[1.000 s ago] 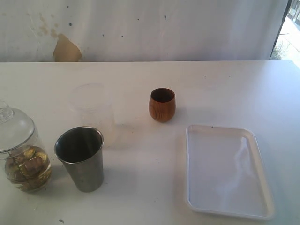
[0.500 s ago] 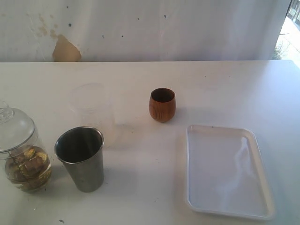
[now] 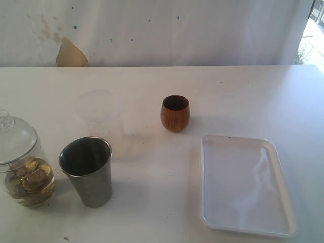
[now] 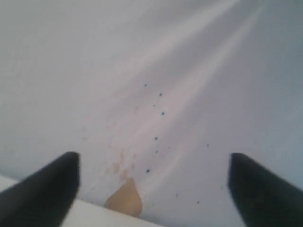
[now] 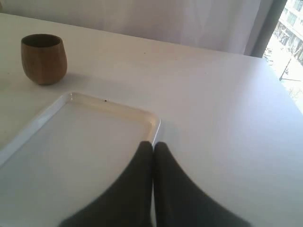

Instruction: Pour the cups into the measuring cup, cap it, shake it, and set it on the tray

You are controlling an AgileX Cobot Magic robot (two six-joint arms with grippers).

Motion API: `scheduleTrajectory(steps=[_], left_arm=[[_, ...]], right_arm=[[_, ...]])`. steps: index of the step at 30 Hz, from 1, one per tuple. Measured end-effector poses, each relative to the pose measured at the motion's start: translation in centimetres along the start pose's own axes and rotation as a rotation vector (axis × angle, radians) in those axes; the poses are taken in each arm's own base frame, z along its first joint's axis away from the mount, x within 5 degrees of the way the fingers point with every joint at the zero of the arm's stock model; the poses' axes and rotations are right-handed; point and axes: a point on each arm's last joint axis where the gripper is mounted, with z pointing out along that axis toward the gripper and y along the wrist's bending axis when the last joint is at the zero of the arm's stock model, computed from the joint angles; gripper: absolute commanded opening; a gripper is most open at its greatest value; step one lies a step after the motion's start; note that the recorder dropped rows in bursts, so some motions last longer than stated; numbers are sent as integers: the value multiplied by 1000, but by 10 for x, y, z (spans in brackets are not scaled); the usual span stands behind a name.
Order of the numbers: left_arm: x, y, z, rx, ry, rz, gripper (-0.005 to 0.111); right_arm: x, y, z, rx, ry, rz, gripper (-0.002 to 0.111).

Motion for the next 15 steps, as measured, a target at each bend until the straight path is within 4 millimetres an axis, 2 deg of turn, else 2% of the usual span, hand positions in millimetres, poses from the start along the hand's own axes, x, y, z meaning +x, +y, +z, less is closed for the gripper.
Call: scheduleTrajectory(steps=[4,11,15], left_arm=[[2,-7,9,81,21,10,105],[29,-7,26,135,276,119,105],[46,-13,29,248,431,171,105]], right_arm=[[0,0,0,0,0,0,0],[0,0,0,0,0,-2,0],[0,0,0,0,0,-2,0]])
